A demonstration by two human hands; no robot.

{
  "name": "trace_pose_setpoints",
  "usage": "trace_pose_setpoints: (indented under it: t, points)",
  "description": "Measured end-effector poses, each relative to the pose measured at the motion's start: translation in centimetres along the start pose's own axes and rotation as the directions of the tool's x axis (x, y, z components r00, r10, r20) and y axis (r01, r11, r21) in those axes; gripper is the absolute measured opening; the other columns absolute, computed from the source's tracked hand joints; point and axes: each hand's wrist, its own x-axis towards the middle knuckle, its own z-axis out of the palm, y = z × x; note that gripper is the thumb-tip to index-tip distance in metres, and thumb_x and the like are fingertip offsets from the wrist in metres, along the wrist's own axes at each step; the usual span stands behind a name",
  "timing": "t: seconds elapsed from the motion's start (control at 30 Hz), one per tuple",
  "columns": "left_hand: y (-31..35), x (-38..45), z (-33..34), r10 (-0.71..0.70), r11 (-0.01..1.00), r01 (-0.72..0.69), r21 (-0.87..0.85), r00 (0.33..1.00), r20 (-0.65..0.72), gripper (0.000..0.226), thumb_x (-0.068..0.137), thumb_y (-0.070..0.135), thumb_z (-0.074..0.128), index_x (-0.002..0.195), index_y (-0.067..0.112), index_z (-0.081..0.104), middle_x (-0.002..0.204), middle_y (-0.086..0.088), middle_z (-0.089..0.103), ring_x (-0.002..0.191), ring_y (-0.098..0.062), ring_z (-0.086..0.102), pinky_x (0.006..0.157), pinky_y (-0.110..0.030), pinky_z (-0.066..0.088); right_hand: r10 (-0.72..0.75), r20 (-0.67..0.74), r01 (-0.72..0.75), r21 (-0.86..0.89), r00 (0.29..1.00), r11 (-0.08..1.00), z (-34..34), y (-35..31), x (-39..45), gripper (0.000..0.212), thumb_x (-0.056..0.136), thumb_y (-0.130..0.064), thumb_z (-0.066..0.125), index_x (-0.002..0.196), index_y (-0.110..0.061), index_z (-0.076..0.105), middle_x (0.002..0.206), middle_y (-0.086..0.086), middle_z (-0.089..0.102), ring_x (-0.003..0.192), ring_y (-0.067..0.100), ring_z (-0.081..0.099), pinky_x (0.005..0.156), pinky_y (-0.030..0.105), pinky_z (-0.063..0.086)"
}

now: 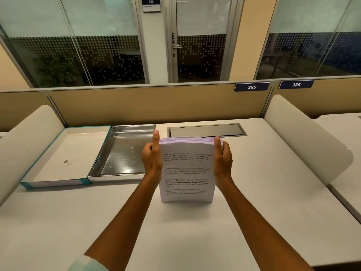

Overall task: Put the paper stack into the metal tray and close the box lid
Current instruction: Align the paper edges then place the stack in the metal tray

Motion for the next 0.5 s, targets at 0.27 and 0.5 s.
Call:
trace_pose_setpoints:
  t: [0.27, 0.5]
  points:
    - [0.12, 0.0, 0.41, 0.038, 0.999, -0.037, 0.032, 0.999, -0.035, 0.033, 0.09, 0.046, 0.057, 0.075, 0.017, 0.053, 0.077, -0.004, 0.06, 0.07, -0.015, 0.056, 0.053, -0.022, 0.043, 0.041, -0.098, -0.05, -0.091, 0.994, 0.995, 1.16, -0.49, 0.84, 0.036, 0.09, -0.053, 0.052, 0.109, -0.022, 0.053, 0.092, 0.001, 0.063, 0.07, 0.009, 0.06, 0.047, 0.013, 0.044]
    - [0.17, -0.32, 0.38, 0.057, 0.997, -0.056, 0.06, 0.998, -0.013, 0.036, 0.091, 0.054, 0.05, 0.072, 0.025, 0.057, 0.078, -0.003, 0.065, 0.072, -0.015, 0.062, 0.05, -0.02, 0.046, 0.028, -0.08, -0.035, -0.083, 0.996, 0.996, 0.98, -0.54, 0.23, 0.042, 0.086, -0.063, 0.048, 0.104, -0.026, 0.053, 0.091, 0.0, 0.063, 0.073, 0.008, 0.061, 0.049, 0.013, 0.045]
